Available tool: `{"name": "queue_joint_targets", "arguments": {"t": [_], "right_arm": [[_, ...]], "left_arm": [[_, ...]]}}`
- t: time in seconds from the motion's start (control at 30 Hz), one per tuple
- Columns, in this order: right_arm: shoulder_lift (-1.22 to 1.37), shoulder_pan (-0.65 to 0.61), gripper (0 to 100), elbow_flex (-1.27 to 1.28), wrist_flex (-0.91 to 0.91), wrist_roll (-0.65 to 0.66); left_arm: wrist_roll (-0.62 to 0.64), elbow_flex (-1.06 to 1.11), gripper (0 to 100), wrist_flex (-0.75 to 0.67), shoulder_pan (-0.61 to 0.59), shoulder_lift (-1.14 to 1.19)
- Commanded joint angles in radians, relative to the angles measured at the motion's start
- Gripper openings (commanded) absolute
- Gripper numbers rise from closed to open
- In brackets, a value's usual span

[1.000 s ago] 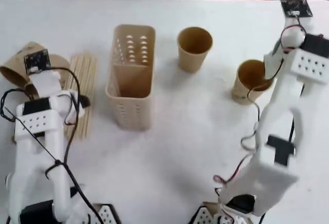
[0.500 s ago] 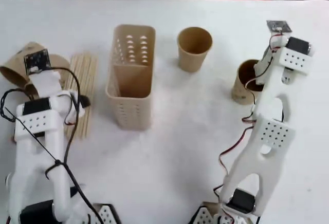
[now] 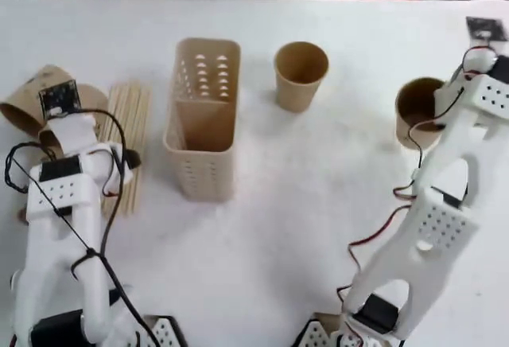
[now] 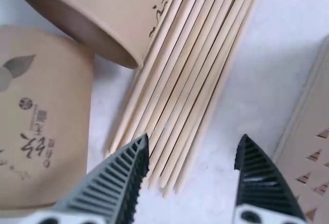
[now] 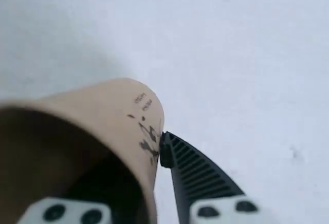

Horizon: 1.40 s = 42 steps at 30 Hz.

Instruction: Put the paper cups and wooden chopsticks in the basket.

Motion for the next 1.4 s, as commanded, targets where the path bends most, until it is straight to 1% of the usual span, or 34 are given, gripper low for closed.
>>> {"name": "queue_joint_targets", "arguments": {"t": [0.0, 0.2, 0.27, 0.37, 0.47, 0.57, 0.7, 0.83, 0.93, 1.07, 1.37], "right_arm": [[-0.263, -0.025, 1.6, 0.115, 0.005, 0.005], [-0.668, -0.179, 1.6, 0.423, 0.002, 0.003], [-0.8, -0.26, 1.6, 0.496, 0.002, -0.011], [-0.943, -0.418, 1.6, 0.542, -0.031, -0.087], [-0.995, -0.582, 1.7, 0.543, -0.113, -0.187], [-0.995, -0.719, 2.0, 0.549, -0.236, -0.269], [-0.957, -0.858, 1.8, 0.555, -0.384, -0.316], [-0.842, -0.915, 1.8, 0.554, -0.438, -0.315], [-0.743, -0.917, 1.8, 0.551, -0.46, -0.316], [-0.644, -0.915, 1.8, 0.551, -0.532, -0.316], [-0.536, -0.912, 2.2, 0.548, -0.558, -0.316]], "left_arm": [[0.009, -0.006, 28, -0.017, 0.007, -0.036], [0.009, -0.006, 28, -0.017, 0.007, -0.031], [0.009, -0.006, 28, -0.017, 0.007, -0.031], [0.009, -0.006, 28, -0.017, 0.007, -0.031], [0.009, -0.005, 28, -0.017, 0.007, -0.031], [0.009, 0.005, 28, -0.018, 0.007, -0.036], [0.009, 0.003, 28, -0.018, 0.008, -0.036], [0.009, 0.003, 28, -0.018, 0.008, -0.036], [0.009, 0.003, 28, -0.018, 0.01, -0.036], [0.009, 0.003, 28, -0.018, 0.01, -0.036], [0.009, 0.003, 28, -0.018, 0.01, -0.036]]}}
